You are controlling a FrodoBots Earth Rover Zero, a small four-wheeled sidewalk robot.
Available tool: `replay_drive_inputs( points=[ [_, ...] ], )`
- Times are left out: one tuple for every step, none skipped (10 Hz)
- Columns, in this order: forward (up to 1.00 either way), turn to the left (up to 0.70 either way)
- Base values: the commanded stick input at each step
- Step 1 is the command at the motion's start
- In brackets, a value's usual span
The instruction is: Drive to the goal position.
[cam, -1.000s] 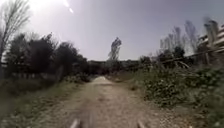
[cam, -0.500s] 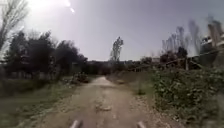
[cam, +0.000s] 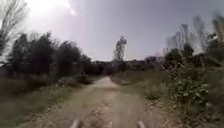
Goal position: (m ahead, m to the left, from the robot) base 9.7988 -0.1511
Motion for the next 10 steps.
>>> replay_drive_inputs(
  points=[
    [1.0, 0.0],
    [1.0, 0.0],
    [1.0, 0.0],
    [1.0, 0.0],
    [1.0, 0.0],
    [1.0, 0.0],
    [1.0, 0.0],
    [1.0, 0.0],
    [1.0, 0.0],
    [1.0, 0.21]
  ],
)
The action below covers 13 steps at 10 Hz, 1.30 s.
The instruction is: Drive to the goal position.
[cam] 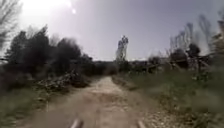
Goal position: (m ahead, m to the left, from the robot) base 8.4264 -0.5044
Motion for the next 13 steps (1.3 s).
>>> replay_drive_inputs(
  points=[
    [1.0, 0.4],
    [1.0, 0.4],
    [1.0, 0.34],
    [1.0, 0.15],
    [1.0, 0.0],
    [1.0, 0.0],
    [1.0, 0.0],
    [1.0, 0.0],
    [1.0, 0.0],
    [1.0, 0.0],
    [1.0, 0.0],
    [1.0, 0.0],
    [1.0, 0.0]
  ],
)
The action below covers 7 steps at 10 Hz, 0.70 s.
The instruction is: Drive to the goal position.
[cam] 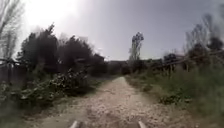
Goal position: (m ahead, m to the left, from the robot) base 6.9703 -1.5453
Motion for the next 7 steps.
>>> replay_drive_inputs(
  points=[
    [1.0, 0.0],
    [1.0, 0.0],
    [1.0, 0.0],
    [1.0, -0.15],
    [1.0, -0.33],
    [1.0, -0.38],
    [1.0, -0.32]
  ],
)
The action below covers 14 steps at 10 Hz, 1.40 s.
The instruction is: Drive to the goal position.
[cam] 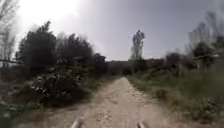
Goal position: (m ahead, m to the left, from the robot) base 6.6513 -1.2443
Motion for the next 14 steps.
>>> replay_drive_inputs(
  points=[
    [1.0, -0.23],
    [1.0, -0.09],
    [1.0, 0.0],
    [1.0, 0.0],
    [1.0, 0.0],
    [1.0, 0.0],
    [1.0, 0.0],
    [1.0, 0.0],
    [1.0, 0.0],
    [1.0, 0.0],
    [1.0, 0.0],
    [1.0, 0.0],
    [1.0, 0.0],
    [1.0, 0.0]
  ],
)
